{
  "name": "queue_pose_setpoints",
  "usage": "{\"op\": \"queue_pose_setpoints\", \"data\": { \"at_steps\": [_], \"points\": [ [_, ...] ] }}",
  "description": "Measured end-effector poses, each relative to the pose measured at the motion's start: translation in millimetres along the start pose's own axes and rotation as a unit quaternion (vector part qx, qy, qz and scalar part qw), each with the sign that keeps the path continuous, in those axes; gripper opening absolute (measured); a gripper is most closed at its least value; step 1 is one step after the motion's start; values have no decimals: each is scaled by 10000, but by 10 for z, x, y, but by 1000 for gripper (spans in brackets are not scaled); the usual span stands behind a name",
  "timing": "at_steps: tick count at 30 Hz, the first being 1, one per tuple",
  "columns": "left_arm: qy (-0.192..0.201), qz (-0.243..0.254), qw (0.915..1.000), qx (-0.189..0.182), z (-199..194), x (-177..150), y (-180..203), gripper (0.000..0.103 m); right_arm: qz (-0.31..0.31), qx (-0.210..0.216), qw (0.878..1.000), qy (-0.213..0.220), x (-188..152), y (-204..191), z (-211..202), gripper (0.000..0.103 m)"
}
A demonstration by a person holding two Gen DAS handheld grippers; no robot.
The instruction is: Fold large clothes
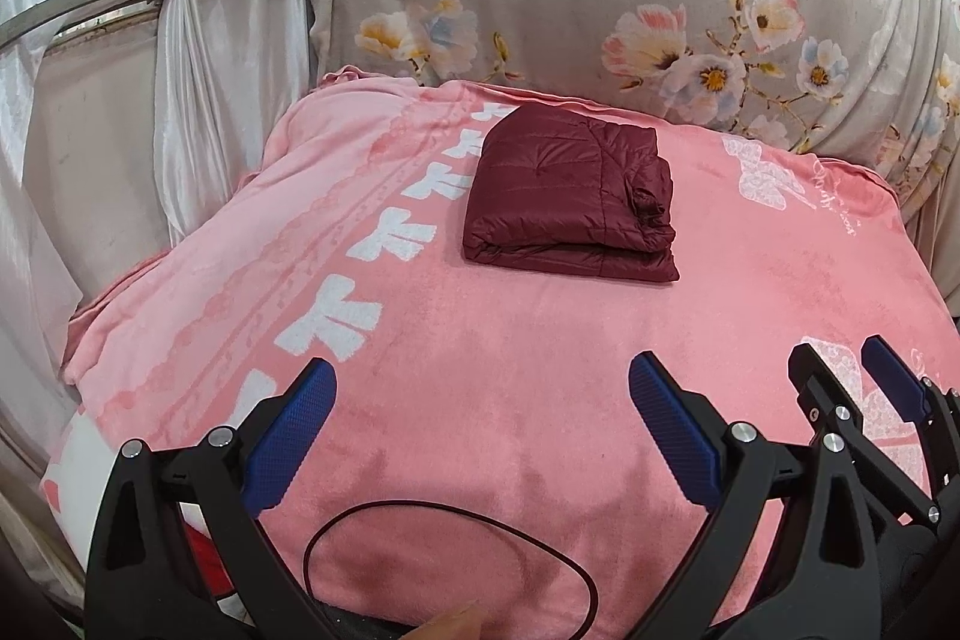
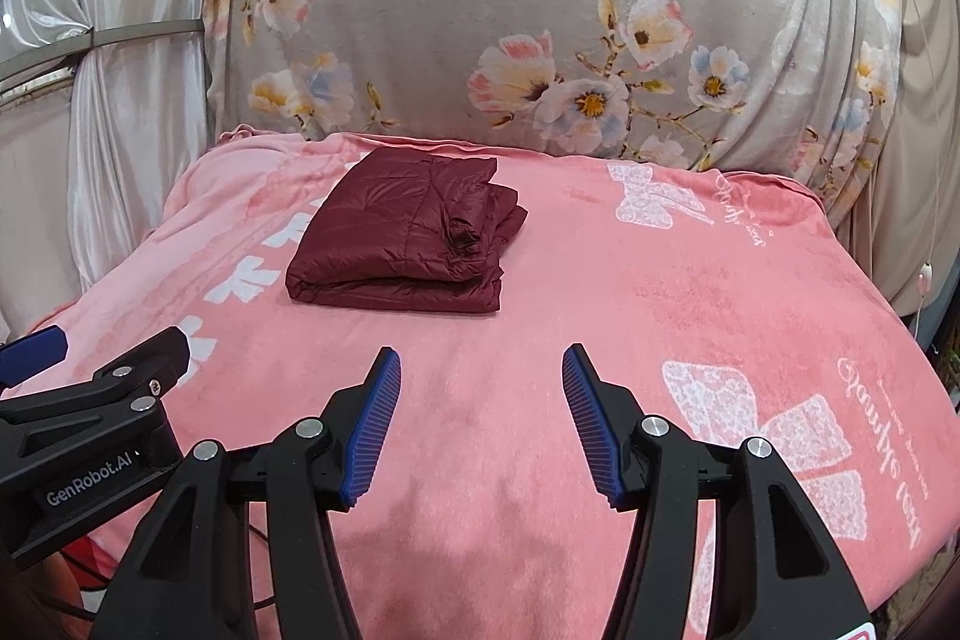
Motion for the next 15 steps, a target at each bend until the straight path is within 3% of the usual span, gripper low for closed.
{"op": "queue_pose_setpoints", "data": {
  "at_steps": [15],
  "points": [
    [-30,-16,10000,45,58,6,-16,96,-16,-12,10000,-11,6,21,4,55]
  ]
}}
Point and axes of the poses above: each gripper's, at about its wrist camera, not at the fingertips, and z roughly the way its jaws point, y to its right, x to its top, the point moved 3 cm from there along z, roughly the way its jaws point, and after that the axes turned 9 degrees about -y, right-handed, at the moved point
